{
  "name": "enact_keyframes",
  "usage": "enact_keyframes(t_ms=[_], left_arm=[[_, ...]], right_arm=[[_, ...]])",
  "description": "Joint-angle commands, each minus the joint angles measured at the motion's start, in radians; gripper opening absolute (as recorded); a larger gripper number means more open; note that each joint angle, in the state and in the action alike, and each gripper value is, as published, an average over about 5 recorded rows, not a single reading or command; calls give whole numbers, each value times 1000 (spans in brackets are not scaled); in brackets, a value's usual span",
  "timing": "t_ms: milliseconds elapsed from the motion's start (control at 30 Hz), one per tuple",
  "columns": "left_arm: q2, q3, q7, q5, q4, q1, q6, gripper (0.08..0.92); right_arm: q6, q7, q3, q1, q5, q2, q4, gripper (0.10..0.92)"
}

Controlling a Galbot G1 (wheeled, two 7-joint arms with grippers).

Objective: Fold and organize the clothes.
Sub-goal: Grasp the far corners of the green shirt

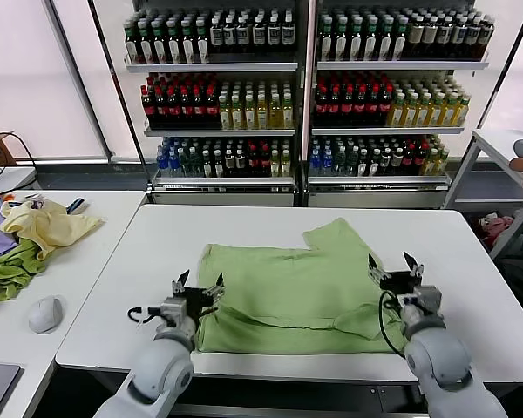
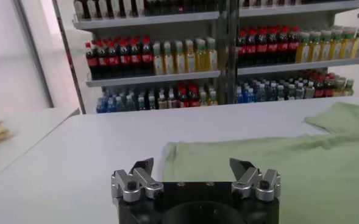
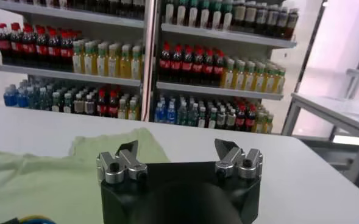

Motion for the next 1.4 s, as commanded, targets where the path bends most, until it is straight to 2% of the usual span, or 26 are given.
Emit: enact_keyframes(t_ms=[33, 233, 367, 800, 867, 967, 1400], left_arm=[[-67, 114, -24, -33, 429, -409, 6, 823], [-95, 131, -30, -34, 573, -474, 9, 823], [-102, 134, -31, -38, 625, -488, 17, 823], [-97, 160, -17, -95, 637, -476, 57, 818], [-94, 163, -15, -99, 632, -470, 61, 800], [-91, 166, -12, -107, 625, -460, 64, 732], [-83, 163, -9, -168, 590, -423, 63, 351]], right_arm=[[-38, 0, -133, 320, 30, 17, -322, 823], [-25, -14, -161, 427, 18, 64, -483, 823], [-13, -26, -171, 486, -1, 100, -591, 823], [-2, -86, -190, 580, -49, 185, -812, 812], [0, -97, -195, 578, -51, 189, -819, 777], [-1, -111, -203, 573, -51, 192, -819, 690], [-26, -150, -194, 552, 20, 181, -810, 327]])
